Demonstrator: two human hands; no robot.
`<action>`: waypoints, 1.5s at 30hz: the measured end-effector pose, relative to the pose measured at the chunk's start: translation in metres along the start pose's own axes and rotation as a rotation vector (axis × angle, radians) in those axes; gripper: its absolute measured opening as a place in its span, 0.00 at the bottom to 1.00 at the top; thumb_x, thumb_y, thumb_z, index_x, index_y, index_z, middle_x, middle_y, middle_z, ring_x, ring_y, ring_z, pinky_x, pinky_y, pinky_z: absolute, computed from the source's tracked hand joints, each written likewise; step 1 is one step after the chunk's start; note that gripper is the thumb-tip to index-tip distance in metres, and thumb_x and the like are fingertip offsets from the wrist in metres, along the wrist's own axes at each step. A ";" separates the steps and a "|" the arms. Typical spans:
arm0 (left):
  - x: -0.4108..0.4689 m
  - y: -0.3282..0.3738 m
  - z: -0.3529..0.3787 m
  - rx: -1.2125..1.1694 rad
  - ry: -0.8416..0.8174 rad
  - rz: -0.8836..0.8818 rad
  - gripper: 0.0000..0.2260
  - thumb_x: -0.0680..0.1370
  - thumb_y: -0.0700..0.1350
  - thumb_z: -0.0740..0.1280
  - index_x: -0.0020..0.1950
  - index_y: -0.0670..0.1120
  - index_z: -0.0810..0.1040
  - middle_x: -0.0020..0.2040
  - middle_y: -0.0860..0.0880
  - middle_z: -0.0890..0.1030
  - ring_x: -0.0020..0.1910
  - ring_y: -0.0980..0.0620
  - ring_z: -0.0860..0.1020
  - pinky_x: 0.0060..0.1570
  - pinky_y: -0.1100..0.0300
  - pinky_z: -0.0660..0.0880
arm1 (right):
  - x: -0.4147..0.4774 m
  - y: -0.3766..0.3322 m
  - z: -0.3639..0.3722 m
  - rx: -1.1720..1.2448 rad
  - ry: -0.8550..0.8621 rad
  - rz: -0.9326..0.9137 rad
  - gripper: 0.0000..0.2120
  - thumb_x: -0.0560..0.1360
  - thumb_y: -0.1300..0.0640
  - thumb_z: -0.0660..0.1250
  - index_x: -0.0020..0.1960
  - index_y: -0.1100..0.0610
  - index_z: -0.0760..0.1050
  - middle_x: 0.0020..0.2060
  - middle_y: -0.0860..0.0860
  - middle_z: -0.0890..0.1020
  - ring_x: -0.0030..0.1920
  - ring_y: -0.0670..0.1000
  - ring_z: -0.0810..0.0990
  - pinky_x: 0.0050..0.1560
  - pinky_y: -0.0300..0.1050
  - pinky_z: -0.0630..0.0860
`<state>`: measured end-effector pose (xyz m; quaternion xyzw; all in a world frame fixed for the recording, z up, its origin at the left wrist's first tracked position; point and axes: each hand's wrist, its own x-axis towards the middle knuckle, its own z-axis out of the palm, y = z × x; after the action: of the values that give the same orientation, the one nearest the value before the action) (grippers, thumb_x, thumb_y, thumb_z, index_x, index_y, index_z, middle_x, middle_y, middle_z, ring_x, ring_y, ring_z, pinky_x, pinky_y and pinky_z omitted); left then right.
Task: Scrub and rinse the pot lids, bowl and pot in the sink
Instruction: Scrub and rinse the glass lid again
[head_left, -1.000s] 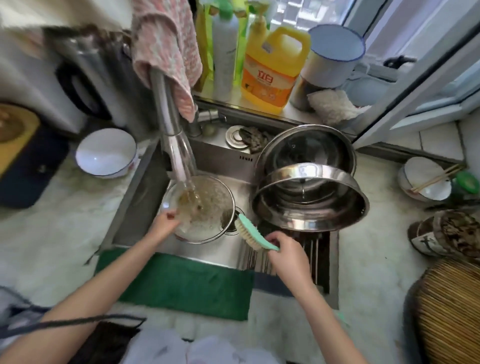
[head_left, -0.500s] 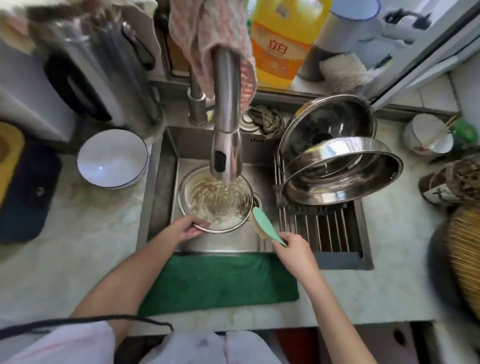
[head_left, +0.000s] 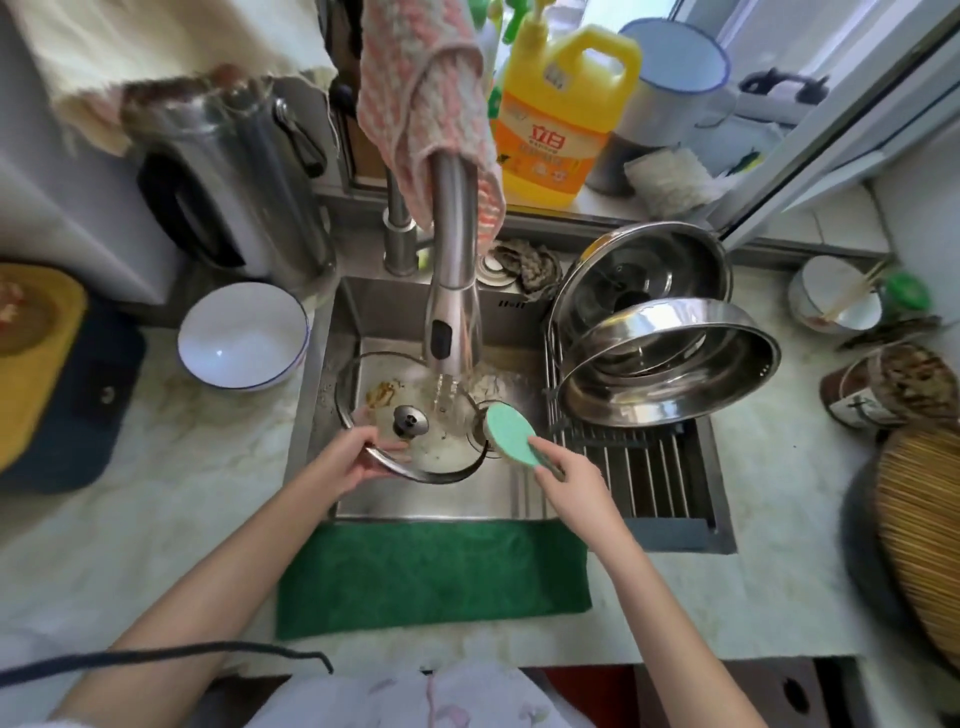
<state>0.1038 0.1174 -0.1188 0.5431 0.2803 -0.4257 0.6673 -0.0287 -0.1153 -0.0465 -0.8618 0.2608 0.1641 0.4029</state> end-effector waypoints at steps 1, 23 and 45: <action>-0.014 -0.001 -0.003 0.037 -0.009 0.032 0.31 0.78 0.30 0.53 0.77 0.52 0.50 0.46 0.35 0.81 0.42 0.38 0.82 0.45 0.41 0.80 | 0.003 -0.006 -0.001 -0.008 0.000 -0.042 0.20 0.79 0.59 0.61 0.70 0.50 0.70 0.65 0.48 0.76 0.58 0.47 0.76 0.56 0.40 0.71; -0.125 -0.024 -0.002 -0.149 -0.096 0.225 0.34 0.60 0.34 0.61 0.67 0.44 0.69 0.50 0.38 0.82 0.36 0.43 0.83 0.31 0.50 0.80 | 0.060 -0.099 -0.009 -0.684 0.076 -0.587 0.14 0.78 0.57 0.58 0.56 0.51 0.80 0.47 0.54 0.81 0.47 0.60 0.80 0.41 0.47 0.72; -0.121 -0.019 0.008 -0.110 -0.053 0.409 0.41 0.63 0.34 0.70 0.73 0.56 0.63 0.61 0.37 0.78 0.40 0.42 0.84 0.29 0.56 0.79 | 0.022 -0.037 0.011 -0.367 -0.002 -0.469 0.19 0.79 0.59 0.61 0.68 0.48 0.74 0.42 0.54 0.79 0.43 0.55 0.78 0.43 0.49 0.74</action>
<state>0.0287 0.1412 -0.0244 0.5400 0.1694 -0.2797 0.7756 0.0098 -0.0938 -0.0422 -0.9569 0.0201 0.1118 0.2674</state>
